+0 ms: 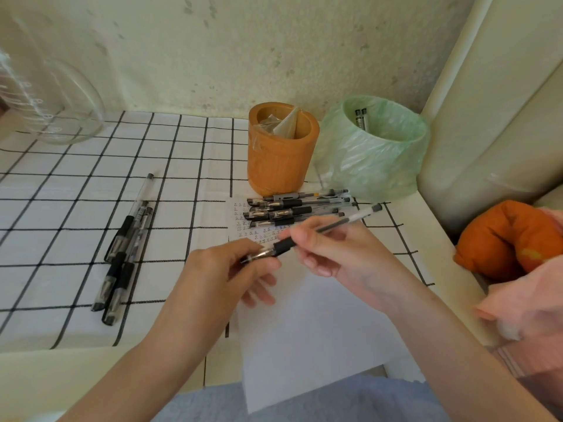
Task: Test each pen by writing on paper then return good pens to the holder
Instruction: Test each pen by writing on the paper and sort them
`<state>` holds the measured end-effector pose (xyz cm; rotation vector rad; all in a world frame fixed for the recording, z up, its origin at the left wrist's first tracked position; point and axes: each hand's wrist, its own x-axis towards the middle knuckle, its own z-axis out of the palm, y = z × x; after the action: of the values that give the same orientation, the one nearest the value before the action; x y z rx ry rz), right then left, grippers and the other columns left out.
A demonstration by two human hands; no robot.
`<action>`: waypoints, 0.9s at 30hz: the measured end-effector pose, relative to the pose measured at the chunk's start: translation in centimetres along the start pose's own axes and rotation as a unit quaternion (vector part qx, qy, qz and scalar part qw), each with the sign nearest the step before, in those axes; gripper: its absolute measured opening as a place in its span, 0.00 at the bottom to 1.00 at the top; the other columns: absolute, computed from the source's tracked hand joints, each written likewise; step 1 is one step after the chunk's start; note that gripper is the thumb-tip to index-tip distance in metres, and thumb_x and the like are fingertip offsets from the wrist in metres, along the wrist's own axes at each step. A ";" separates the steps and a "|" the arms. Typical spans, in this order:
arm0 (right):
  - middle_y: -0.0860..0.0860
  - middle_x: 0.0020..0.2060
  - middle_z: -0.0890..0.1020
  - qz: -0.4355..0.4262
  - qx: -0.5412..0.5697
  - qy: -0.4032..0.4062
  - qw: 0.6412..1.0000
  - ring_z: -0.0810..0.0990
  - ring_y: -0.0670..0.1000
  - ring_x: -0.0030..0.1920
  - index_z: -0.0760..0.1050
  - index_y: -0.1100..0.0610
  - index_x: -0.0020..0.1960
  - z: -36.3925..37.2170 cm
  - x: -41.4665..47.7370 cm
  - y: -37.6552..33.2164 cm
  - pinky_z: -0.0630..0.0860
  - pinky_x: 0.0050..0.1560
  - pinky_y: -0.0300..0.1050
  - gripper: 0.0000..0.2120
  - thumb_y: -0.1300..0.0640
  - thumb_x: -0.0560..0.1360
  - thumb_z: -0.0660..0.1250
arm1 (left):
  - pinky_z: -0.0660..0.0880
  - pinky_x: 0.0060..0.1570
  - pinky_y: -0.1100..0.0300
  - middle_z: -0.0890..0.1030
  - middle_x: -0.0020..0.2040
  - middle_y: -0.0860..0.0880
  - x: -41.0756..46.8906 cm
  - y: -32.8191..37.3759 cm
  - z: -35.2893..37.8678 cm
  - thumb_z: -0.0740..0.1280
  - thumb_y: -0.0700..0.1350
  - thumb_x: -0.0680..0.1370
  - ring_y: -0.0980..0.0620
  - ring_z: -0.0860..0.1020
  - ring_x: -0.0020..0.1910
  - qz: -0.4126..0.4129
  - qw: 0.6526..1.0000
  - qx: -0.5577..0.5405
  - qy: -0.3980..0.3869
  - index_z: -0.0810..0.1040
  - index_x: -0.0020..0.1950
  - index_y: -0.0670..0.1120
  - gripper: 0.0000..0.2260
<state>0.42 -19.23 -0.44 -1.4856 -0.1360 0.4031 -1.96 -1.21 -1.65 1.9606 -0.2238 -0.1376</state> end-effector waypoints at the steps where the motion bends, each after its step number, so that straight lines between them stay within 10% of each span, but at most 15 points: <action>1: 0.48 0.27 0.76 -0.002 0.013 -0.002 1.000 0.71 0.45 0.28 0.79 0.67 0.50 -0.1 0.0 0.0 0.63 0.27 0.34 0.16 0.54 0.71 0.67 | 0.71 0.27 0.69 0.82 0.30 0.51 0.0 -0.1 0.0 0.66 0.49 0.74 0.57 0.77 0.23 0.001 1.000 0.005 0.001 0.78 0.40 0.53 0.04; 10: 0.51 0.29 0.72 0.010 -0.012 0.002 1.000 0.68 0.46 0.30 0.83 0.59 0.46 0.2 -0.2 0.7 0.62 0.28 0.35 0.11 0.53 0.71 0.68 | 0.75 0.40 0.48 0.77 0.37 0.54 -0.3 -0.5 0.4 0.52 0.67 0.67 0.50 0.77 0.34 0.010 0.997 0.074 -0.005 0.71 0.40 0.56 0.17; 18: 0.51 0.29 0.74 0.022 0.094 0.017 0.995 0.71 0.45 0.30 0.80 0.64 0.48 1.5 0.3 1.1 0.67 0.29 0.34 0.13 0.54 0.71 0.67 | 0.65 0.28 0.66 0.74 0.29 0.65 0.0 -0.1 0.1 0.54 0.64 0.68 0.60 0.72 0.28 0.019 0.996 0.086 0.018 0.72 0.36 0.54 0.16; 27: 0.54 0.33 0.82 0.032 0.106 0.148 0.983 0.80 0.48 0.32 0.79 0.65 0.43 0.1 2.2 0.2 0.74 0.30 0.36 0.12 0.55 0.75 0.66 | 0.76 0.35 0.62 0.76 0.30 0.54 0.0 -0.7 -1.3 0.50 0.65 0.72 0.59 0.75 0.30 -0.017 0.962 0.273 0.022 0.72 0.49 0.57 0.18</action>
<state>2.37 -18.35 -1.00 -1.3247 0.1869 0.2344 -1.63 0.23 -1.83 2.5159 -0.2140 -0.0560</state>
